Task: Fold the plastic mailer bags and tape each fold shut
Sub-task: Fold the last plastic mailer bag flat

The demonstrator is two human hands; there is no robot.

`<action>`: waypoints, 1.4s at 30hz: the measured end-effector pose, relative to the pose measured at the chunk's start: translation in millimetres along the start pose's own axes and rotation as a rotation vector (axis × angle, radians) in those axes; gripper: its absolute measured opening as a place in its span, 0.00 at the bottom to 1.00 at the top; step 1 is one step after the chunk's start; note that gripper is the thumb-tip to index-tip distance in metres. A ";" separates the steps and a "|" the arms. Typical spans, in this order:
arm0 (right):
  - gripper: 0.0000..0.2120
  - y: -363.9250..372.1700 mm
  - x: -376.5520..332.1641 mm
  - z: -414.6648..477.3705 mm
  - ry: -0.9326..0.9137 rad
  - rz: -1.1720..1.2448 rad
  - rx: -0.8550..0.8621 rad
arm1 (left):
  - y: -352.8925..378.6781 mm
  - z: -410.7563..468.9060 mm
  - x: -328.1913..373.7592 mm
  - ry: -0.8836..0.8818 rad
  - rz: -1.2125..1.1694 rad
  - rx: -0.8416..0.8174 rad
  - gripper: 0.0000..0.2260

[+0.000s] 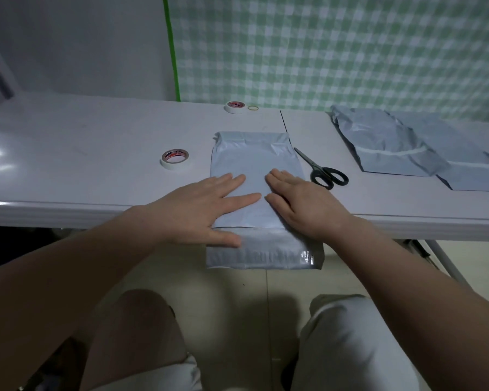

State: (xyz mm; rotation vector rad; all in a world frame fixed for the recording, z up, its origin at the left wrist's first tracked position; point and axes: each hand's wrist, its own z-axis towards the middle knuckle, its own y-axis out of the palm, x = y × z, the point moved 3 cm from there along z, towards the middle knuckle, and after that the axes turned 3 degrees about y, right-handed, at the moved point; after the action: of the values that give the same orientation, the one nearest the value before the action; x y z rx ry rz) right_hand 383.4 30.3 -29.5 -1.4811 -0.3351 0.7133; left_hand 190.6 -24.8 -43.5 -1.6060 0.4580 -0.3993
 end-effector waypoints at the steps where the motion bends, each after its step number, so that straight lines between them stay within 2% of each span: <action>1: 0.24 0.3 0.9 -5.4 -0.009 0.011 0.018 | -0.1 -2.6 1.1 0.005 0.001 -0.015 0.37; 4: 0.27 3.4 6.3 -20.7 -0.028 -0.006 0.015 | 0.8 -10.8 2.2 0.017 0.072 -0.046 0.46; 7: 0.38 4.0 10.6 -34.3 -0.093 -0.119 0.041 | 3.0 -19.6 0.9 0.035 0.150 0.019 0.51; 11: 0.52 6.7 20.4 -46.1 -0.216 -0.264 0.065 | 6.5 -23.9 3.0 0.034 0.188 0.239 0.52; 13: 0.56 8.4 27.3 -48.7 -0.239 -0.339 0.047 | 5.7 -23.1 8.5 0.017 0.185 0.254 0.48; 15: 0.57 9.8 30.3 -49.0 -0.241 -0.388 0.024 | 3.6 -22.6 14.5 -0.018 0.189 0.179 0.40; 17: 0.55 8.9 30.2 -49.3 -0.243 -0.388 0.029 | 5.1 -25.0 14.9 -0.078 0.213 0.061 0.33; 18: 0.52 8.5 31.1 -49.3 -0.250 -0.339 0.047 | 5.2 -26.2 13.4 -0.081 0.186 0.058 0.30; 20: 0.40 5.0 31.8 -49.6 -0.245 -0.120 0.127 | 3.5 -28.4 10.3 -0.076 0.047 0.106 0.28; 22: 0.29 1.2 33.2 -50.4 -0.167 0.109 0.179 | 2.6 -29.3 8.2 -0.087 -0.122 0.132 0.24; 24: 0.24 -1.8 33.8 -50.4 -0.048 0.267 0.184 | -1.1 -27.9 9.8 -0.139 -0.327 0.201 0.29; 26: 0.07 -7.2 30.5 -49.5 0.120 0.419 0.256 | -3.3 -24.9 9.0 -0.255 -0.510 0.286 0.29; 28: 0.15 -7.7 29.3 -45.2 0.276 0.554 0.327 | -6.6 -19.6 2.7 -0.403 -0.620 0.380 0.30; 31: 0.16 -5.2 24.1 -36.7 0.409 0.705 0.389 | -11.0 -13.9 -0.6 -0.580 -0.641 0.503 0.27; 34: 0.17 0.6 22.5 -28.3 0.507 0.601 0.490 | -16.3 -8.8 7.7 -0.676 -0.591 0.606 0.23; 38: 0.17 4.0 19.5 -25.0 0.618 0.440 0.578 | -14.8 -6.1 13.1 -0.725 -0.504 0.738 0.24; 42: 0.14 6.7 17.8 -29.0 0.654 0.400 0.639 | -6.3 -5.6 14.3 -0.727 -0.421 0.762 0.21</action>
State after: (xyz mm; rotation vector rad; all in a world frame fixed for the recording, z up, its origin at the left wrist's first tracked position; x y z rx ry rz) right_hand 413.1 18.2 -42.6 -1.0821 0.6539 0.5315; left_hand 200.3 -36.6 -36.9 -0.9763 -0.5484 -0.2278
